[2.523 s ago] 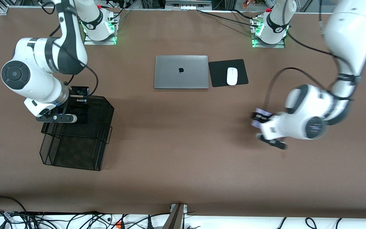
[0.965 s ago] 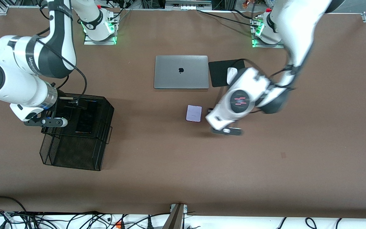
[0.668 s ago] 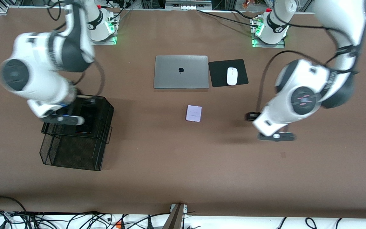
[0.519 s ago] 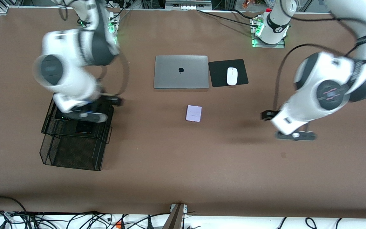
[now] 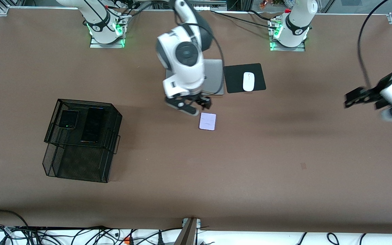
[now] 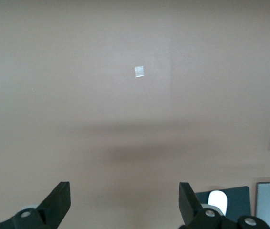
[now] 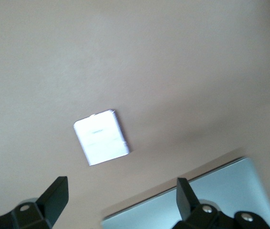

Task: Place phones with both arms
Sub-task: 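Lower the right gripper onto the white phone and close it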

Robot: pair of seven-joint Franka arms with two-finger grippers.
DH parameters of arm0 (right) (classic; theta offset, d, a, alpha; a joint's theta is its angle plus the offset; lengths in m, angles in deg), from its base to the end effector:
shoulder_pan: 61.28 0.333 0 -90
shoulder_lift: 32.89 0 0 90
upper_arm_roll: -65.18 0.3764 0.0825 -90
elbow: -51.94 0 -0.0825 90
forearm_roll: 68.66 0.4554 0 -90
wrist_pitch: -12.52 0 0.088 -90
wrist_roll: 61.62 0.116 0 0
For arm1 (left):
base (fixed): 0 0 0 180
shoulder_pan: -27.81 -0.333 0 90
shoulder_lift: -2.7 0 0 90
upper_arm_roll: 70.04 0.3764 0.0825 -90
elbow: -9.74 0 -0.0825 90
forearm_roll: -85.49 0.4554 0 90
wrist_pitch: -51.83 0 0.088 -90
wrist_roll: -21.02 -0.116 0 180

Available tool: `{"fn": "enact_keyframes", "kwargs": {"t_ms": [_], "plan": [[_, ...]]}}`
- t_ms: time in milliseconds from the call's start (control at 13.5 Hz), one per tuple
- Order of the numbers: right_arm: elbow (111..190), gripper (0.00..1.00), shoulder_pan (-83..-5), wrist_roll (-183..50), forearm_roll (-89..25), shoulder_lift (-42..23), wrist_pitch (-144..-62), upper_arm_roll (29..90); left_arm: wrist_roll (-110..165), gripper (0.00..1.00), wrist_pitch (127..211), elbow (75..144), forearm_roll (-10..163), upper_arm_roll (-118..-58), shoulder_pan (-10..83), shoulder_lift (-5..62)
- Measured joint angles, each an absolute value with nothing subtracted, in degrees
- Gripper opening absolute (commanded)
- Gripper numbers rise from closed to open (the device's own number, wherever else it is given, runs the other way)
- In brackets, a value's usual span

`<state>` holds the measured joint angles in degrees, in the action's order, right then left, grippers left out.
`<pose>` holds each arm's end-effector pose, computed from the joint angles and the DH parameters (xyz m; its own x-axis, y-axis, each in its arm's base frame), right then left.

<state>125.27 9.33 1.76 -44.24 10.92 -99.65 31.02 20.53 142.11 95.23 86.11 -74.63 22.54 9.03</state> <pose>0.5701 0.6232 0.3598 0.8853 -0.4647 0.0173 -0.4640 -0.8852 -0.0340 0.6659 0.0123 0.6479 0.9996 0.0035 -0.0265 0.0035 -1.0000 -0.0018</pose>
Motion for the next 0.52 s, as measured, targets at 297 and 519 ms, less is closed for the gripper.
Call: {"fn": "enact_keyframes", "kwargs": {"t_ms": [297, 519], "plan": [[122.98, 1.00, 11.78, 4.57, -44.24, 18.99, -104.49, 31.40, 16.21, 1.00, 147.03, 104.10, 87.52, -71.24, 27.93, 1.72], [123.16, 1.00, 11.86, 2.58, -44.24, 24.30, -110.83, 31.86, 15.31, 1.00, 147.80, 105.21, 88.06, -70.80, 28.04, 2.38]]}}
